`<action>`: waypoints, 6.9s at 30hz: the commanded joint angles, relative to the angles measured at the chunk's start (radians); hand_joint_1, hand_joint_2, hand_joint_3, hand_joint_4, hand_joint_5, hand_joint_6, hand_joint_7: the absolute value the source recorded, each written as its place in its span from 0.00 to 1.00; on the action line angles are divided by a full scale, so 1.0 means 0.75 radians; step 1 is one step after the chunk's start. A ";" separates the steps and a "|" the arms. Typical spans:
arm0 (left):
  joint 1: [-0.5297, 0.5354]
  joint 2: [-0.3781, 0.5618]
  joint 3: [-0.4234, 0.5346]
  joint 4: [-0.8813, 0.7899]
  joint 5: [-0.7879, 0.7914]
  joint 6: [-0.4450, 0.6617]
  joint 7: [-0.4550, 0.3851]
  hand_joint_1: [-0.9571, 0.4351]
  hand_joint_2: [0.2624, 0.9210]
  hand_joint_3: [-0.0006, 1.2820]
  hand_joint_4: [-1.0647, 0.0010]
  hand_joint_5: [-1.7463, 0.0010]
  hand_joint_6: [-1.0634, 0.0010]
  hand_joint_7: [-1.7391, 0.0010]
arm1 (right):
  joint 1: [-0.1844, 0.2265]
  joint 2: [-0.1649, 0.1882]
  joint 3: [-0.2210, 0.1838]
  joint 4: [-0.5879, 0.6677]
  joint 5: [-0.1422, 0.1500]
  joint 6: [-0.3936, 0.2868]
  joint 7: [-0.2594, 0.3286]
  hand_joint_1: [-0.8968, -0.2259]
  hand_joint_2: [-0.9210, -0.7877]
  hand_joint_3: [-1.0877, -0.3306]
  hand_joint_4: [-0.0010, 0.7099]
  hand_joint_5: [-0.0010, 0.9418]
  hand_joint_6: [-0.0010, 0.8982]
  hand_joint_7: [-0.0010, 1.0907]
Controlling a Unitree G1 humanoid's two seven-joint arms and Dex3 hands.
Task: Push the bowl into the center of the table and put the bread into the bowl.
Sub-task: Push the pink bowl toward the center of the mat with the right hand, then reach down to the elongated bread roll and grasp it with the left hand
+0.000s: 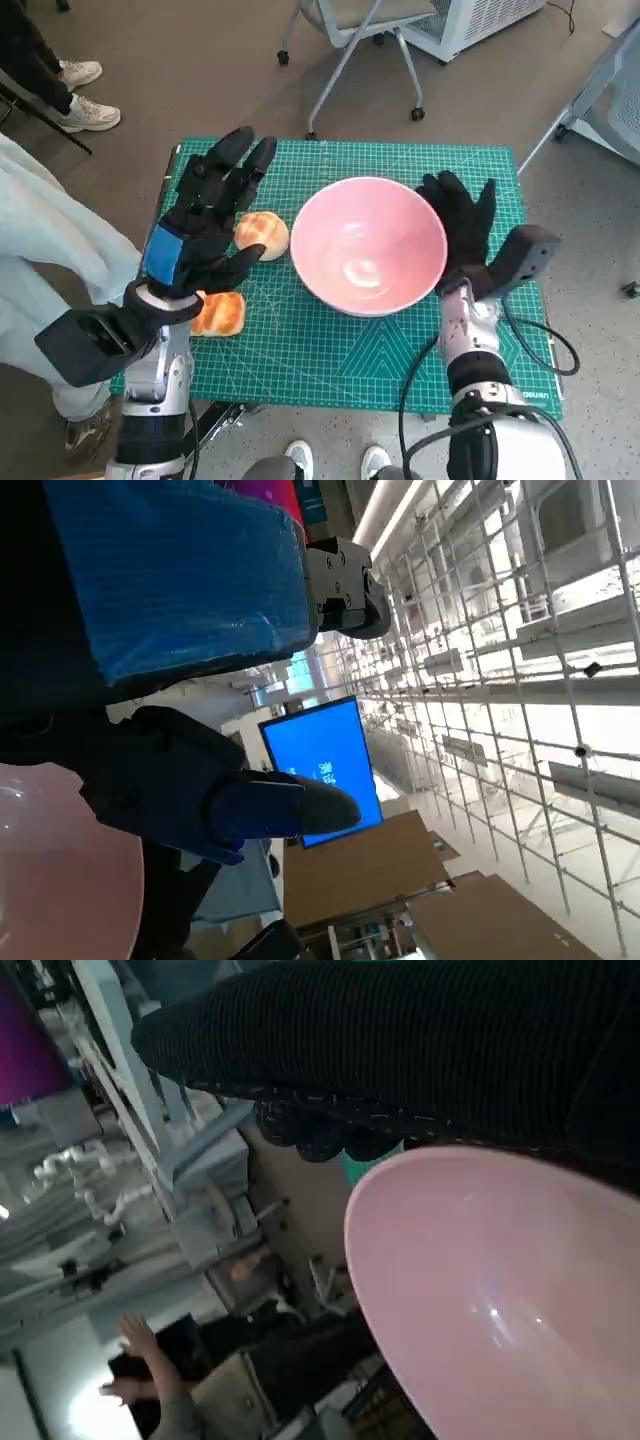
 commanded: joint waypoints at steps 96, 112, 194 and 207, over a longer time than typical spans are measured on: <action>0.400 1.193 0.334 -0.759 0.387 0.946 -0.461 0.61 0.66 0.01 0.89 1.00 0.75 0.98 | 0.406 -0.072 0.328 -1.024 0.083 -0.389 0.377 0.35 0.00 0.44 0.25 0.00 0.09 0.42; 0.496 1.235 0.157 -0.919 0.570 1.139 -0.440 0.61 0.67 0.01 0.89 1.00 0.75 0.99 | 0.368 -0.058 0.335 -0.981 0.087 -0.429 0.366 0.36 0.00 0.44 0.25 0.00 0.09 0.43; 0.092 0.820 -0.562 -0.224 1.159 1.013 -0.222 0.67 0.69 0.02 0.74 0.99 0.57 0.98 | 0.399 -0.080 0.329 -1.009 0.142 -0.356 0.439 0.32 0.00 0.43 0.25 0.00 0.06 0.47; 0.111 0.793 -0.577 -0.093 1.264 0.882 -0.049 0.75 0.87 0.09 0.36 0.95 0.28 0.94 | 0.406 -0.080 0.333 -1.021 0.151 -0.343 0.442 0.31 0.00 0.43 0.26 0.00 0.06 0.47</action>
